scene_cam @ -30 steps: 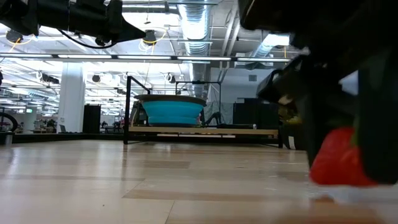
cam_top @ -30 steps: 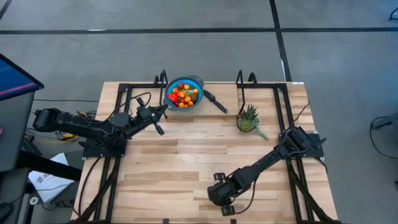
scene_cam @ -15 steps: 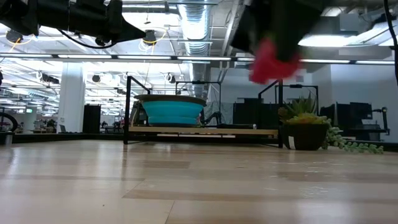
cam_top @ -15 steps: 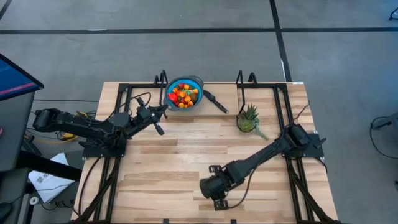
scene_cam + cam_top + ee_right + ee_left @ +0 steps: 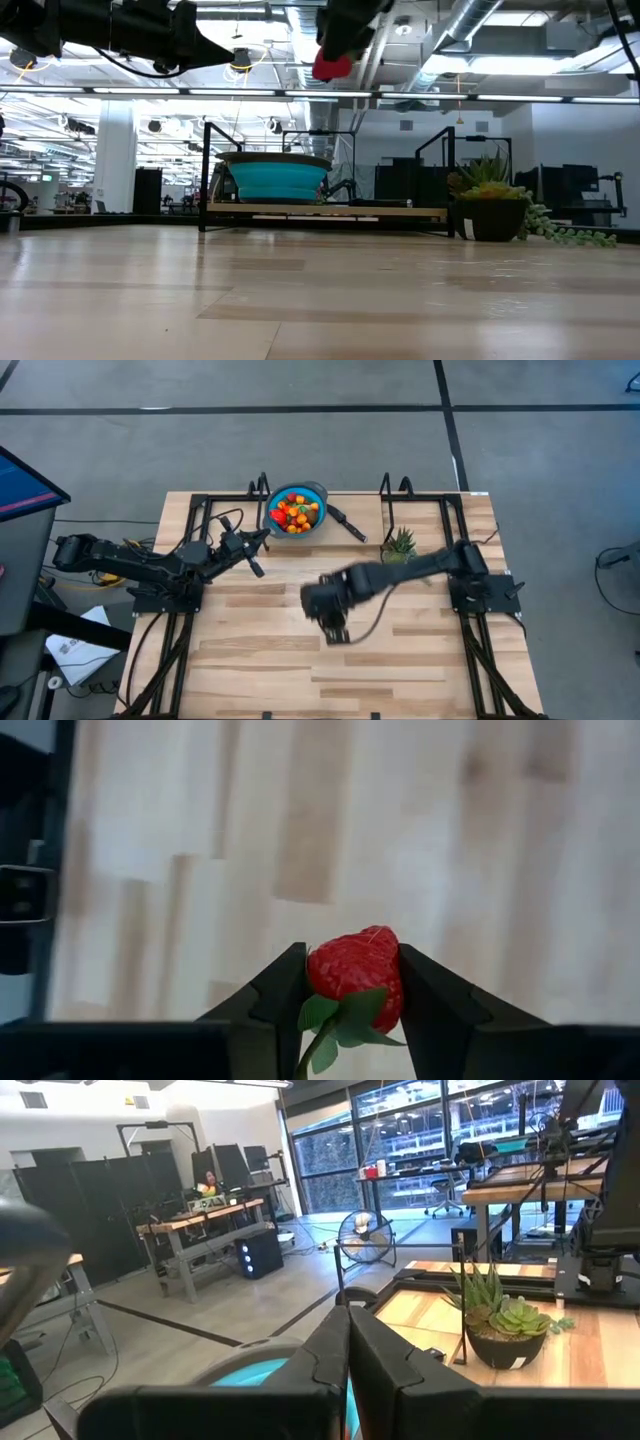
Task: Pick & Place Fruit
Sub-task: Put the strawberry into the basket
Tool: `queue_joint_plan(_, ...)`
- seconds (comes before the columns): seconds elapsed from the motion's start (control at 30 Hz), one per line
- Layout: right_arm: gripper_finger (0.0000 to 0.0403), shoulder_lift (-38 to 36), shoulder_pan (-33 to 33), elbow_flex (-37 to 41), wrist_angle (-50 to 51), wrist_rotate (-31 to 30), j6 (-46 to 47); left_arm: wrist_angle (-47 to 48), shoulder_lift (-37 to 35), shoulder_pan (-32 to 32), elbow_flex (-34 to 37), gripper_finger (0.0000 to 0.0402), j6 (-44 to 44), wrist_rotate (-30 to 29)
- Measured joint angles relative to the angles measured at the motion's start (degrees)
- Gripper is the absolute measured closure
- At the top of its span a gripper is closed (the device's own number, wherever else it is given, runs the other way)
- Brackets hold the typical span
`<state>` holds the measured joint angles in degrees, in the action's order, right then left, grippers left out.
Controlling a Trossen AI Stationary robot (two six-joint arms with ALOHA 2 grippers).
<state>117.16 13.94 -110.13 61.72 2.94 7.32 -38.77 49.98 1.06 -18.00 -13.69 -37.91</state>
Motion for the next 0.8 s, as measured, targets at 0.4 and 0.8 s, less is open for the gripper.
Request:
queue_joint_plan(0.4, 0.0281, -0.1, -19.1, -6.6, 2.1, 0.0, -19.9, 0.2, 0.0, 0.0, 0.0, 0.0400, 0.0, 0.0)
queue_joint_plan(0.8, 0.0280, -0.1, -36.2, -6.7, -11.7, 0.3, -26.7, 0.2, 0.0, 0.0, 0.0, 0.0400, 0.0, 0.0)
